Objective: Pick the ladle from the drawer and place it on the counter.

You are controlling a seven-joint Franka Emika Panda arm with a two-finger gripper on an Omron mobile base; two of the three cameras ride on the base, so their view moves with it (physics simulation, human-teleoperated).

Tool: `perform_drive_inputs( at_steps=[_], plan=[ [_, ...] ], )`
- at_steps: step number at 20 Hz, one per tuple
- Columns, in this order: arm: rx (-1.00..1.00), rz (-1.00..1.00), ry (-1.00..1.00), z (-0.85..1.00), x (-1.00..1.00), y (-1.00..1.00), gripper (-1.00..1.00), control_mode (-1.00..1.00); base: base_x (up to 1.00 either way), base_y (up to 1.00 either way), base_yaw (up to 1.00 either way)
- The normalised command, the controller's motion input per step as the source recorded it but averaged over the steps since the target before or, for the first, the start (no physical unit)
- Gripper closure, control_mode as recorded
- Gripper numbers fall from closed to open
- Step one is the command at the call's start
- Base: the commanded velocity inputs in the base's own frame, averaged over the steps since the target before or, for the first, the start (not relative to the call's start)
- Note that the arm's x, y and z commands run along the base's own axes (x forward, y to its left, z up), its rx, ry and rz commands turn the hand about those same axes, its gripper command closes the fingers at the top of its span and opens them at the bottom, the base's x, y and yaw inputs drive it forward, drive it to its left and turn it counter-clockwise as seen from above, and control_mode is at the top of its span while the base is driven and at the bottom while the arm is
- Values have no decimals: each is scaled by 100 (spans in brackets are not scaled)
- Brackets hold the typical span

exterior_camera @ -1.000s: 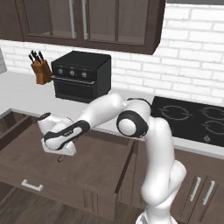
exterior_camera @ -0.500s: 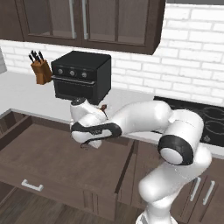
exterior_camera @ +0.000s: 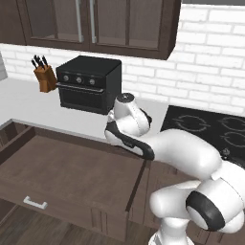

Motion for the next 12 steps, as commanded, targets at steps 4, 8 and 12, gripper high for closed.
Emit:
perform_drive_inputs(
  at_steps=[4, 8, 12],
  plan=[
    [0, 3, 14, -1, 100, -64, 100, -100, 0, 0, 0],
    [0, 8, 16, -4, 97, -44, 100, -100, 0, 0, 0],
    [-1, 9, 11, -17, 100, -27, 100, -100, 0, 0, 0]
  ],
)
